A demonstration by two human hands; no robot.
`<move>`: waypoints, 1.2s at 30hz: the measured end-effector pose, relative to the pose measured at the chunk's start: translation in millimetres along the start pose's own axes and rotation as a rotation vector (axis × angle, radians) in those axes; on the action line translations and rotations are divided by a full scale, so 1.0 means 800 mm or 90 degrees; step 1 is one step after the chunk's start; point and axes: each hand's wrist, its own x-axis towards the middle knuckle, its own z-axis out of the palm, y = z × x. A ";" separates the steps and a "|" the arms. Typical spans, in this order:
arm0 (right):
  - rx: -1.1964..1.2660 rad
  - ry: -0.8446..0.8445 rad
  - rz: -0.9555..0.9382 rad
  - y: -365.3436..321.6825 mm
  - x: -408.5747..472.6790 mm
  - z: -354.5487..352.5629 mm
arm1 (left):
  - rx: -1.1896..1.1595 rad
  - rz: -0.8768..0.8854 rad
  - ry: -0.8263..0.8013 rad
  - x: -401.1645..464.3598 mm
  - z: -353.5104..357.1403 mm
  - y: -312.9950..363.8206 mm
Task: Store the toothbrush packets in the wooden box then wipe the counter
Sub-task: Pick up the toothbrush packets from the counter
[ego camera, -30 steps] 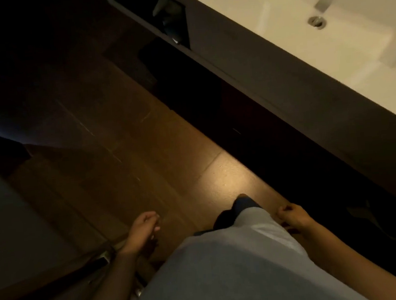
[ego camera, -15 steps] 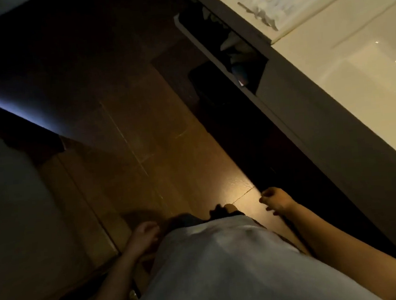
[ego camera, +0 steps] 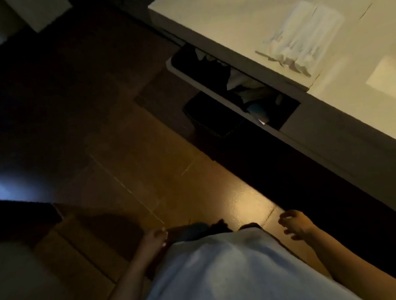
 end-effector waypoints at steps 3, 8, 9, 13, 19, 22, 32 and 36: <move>0.106 0.013 0.057 -0.007 -0.014 0.030 | 0.112 0.052 -0.017 0.030 -0.055 0.065; 0.214 0.030 0.138 -0.019 -0.029 0.059 | 0.176 0.085 -0.066 0.070 -0.099 0.153; 0.233 0.032 0.149 -0.023 -0.027 0.061 | 0.179 0.097 -0.075 0.079 -0.100 0.167; 0.266 0.050 0.163 -0.049 -0.003 0.051 | 0.187 0.117 -0.089 0.109 -0.087 0.212; 0.228 0.049 0.104 -0.113 0.059 0.001 | 0.242 0.112 -0.097 0.137 -0.055 0.241; 0.203 0.047 0.074 -0.143 0.083 -0.030 | 0.306 0.148 -0.107 0.150 -0.048 0.267; 0.109 0.067 -0.034 -0.225 0.054 -0.108 | 0.433 0.144 -0.156 0.175 -0.020 0.364; 0.059 0.119 -0.126 -0.268 -0.013 -0.148 | 0.473 0.319 -0.220 0.138 -0.006 0.442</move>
